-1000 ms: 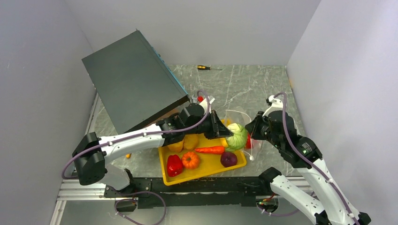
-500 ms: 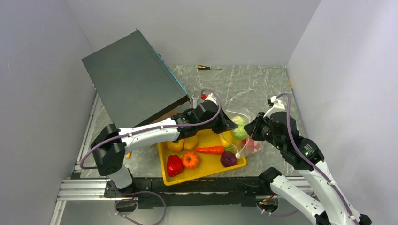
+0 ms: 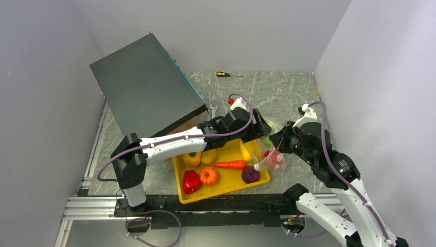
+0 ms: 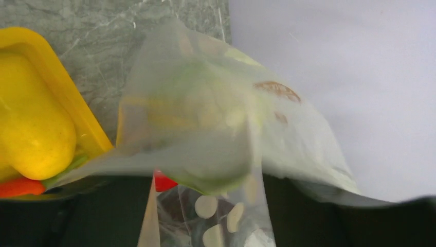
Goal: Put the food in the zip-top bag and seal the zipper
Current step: Place the fake vegetable in the zipper food storage bag, then pick up the fake vegetable from the bin.
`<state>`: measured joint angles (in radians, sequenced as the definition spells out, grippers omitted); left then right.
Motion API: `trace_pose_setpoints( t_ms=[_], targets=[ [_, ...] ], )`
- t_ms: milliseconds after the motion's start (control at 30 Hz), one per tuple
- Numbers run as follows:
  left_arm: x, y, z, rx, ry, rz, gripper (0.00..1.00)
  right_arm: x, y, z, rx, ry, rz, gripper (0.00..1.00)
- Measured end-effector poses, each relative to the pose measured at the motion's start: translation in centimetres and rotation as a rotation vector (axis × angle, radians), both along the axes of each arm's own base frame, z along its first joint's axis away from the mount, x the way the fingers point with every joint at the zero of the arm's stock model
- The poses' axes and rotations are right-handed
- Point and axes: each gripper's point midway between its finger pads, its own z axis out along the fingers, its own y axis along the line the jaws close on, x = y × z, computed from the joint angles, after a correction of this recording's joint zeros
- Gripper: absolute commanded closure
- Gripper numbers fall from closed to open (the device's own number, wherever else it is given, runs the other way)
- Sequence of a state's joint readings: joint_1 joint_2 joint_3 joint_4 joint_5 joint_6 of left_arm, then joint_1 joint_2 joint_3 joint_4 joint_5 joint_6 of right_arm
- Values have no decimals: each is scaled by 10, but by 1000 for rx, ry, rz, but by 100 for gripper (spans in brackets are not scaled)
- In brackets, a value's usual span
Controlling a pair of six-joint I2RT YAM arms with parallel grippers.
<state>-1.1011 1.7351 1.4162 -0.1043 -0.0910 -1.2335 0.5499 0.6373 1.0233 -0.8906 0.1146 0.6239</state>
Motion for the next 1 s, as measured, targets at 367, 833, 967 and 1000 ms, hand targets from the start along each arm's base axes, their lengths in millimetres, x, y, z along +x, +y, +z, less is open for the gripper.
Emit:
trace_pose_setpoints(
  t_ms=[367,833,967,1000],
  targets=[
    [-20,14,21,-42,-121,-114,0,-1,-21,-3,-68,11,-84,100],
    [-63,62,73,14,-398,-330,0,1,-41,0,-170,8,-137,100],
    [-75,84,55,77,-457,-346,0,1,-47,-2,-203,12,-151,100],
    [-82,88,46,98,-470,-362,0,1,-48,-3,-213,15,-156,100]
  ],
)
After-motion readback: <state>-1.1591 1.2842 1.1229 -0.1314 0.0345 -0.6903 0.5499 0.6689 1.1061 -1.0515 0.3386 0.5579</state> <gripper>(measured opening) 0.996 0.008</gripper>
